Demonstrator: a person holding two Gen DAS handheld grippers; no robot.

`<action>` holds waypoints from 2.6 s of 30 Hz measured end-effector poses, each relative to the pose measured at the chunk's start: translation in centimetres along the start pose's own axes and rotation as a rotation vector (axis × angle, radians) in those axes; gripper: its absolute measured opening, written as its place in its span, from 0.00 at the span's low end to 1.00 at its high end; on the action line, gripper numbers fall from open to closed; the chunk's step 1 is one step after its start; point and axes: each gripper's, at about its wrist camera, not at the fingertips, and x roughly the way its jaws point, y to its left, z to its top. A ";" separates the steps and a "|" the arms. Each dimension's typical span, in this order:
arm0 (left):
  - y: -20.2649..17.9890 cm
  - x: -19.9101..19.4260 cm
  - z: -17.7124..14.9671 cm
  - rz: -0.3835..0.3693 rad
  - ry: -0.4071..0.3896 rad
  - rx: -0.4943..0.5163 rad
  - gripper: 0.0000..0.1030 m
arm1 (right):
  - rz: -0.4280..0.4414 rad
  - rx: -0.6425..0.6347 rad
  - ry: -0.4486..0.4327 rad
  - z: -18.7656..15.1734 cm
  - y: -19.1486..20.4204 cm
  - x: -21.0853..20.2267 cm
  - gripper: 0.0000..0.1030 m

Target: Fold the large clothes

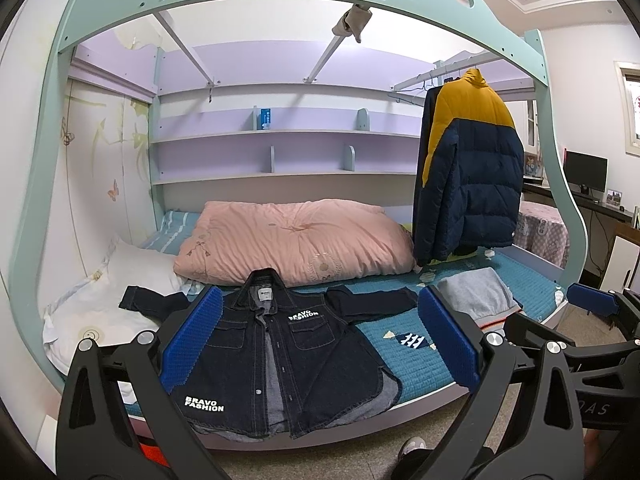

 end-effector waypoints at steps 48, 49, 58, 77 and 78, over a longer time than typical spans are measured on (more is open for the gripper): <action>-0.5 -0.4 0.0 0.020 -0.014 0.000 0.95 | 0.006 0.003 0.008 0.2 0.0 0.1 0.93; -0.5 -0.3 0.0 0.020 -0.013 0.000 0.95 | 0.006 0.003 0.008 0.2 0.0 0.1 0.93; -0.6 -0.4 0.0 0.020 -0.012 -0.001 0.95 | 0.006 0.003 0.009 0.2 0.1 0.2 0.93; -0.6 -0.4 0.0 0.020 -0.014 0.000 0.95 | 0.007 0.003 0.009 0.2 0.1 0.2 0.93; -0.6 -0.4 0.0 0.020 -0.015 0.001 0.95 | 0.006 0.003 0.009 0.2 0.1 0.2 0.93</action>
